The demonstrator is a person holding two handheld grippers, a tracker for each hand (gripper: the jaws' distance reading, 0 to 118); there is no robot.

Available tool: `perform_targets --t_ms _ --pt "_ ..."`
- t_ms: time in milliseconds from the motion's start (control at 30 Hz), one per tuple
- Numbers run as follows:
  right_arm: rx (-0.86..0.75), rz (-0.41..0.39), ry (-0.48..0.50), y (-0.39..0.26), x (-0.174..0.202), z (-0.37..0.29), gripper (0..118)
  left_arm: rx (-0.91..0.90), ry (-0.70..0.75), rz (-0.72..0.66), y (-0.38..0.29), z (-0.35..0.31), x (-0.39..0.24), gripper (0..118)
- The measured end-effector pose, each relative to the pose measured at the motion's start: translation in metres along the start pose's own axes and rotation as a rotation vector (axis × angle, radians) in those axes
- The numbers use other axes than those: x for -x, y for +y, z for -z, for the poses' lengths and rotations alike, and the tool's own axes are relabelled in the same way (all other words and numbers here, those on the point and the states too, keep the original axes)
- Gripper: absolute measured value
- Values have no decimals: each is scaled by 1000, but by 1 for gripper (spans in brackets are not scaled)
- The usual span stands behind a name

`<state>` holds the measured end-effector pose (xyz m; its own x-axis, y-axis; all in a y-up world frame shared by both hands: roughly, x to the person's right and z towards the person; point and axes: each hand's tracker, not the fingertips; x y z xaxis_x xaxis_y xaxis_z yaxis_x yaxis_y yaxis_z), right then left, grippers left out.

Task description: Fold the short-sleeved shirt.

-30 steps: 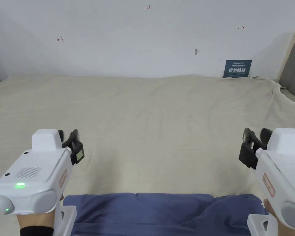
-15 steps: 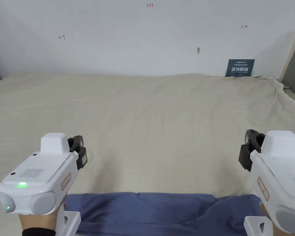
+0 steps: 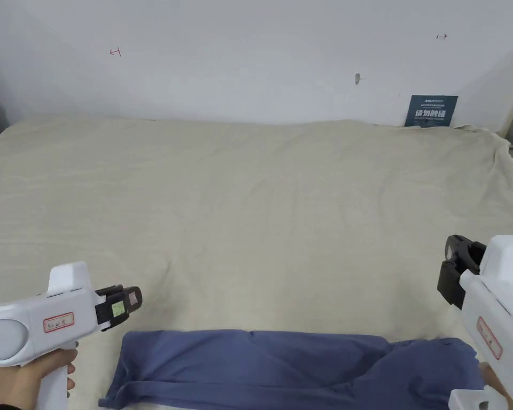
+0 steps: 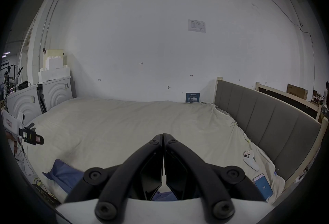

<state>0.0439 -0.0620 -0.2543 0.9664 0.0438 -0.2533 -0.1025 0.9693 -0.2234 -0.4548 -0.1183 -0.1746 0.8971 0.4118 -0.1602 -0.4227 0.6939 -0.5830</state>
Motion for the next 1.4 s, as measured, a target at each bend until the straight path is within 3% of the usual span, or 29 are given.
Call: perform_targets --t_ms 167,233,367,433,633,767,867,1067,1167,1300,1400 --pt "22 -5 -6 0 13 2 0 139 -56 -143 -9 19 67 0" --pt "33 -3 -9 -4 10 8 0 162 -34 -198 -16 28 86 11" --pt "64 6 -8 -8 18 13 0 253 9 -275 -30 44 109 87" --pt "82 0 -8 -11 23 16 0 256 14 -271 -38 50 117 94" --pt "120 -6 -4 -21 22 23 0 295 -78 -328 -48 67 131 90" --pt "135 -10 -9 -24 19 25 0 315 -99 -287 -55 69 106 65" --pt "144 -8 -13 -24 17 26 0 320 -106 -278 -62 90 127 61" --pt "152 -7 -27 -25 9 23 0 335 -87 -266 -61 105 125 17" --pt "155 -5 -36 -25 3 21 0 319 -77 -240 -61 103 119 9" --pt "156 3 -38 -24 -3 19 0 308 -8 -148 -56 91 92 6" --pt "147 11 -34 -21 -6 17 0 278 8 -165 -42 68 79 4"
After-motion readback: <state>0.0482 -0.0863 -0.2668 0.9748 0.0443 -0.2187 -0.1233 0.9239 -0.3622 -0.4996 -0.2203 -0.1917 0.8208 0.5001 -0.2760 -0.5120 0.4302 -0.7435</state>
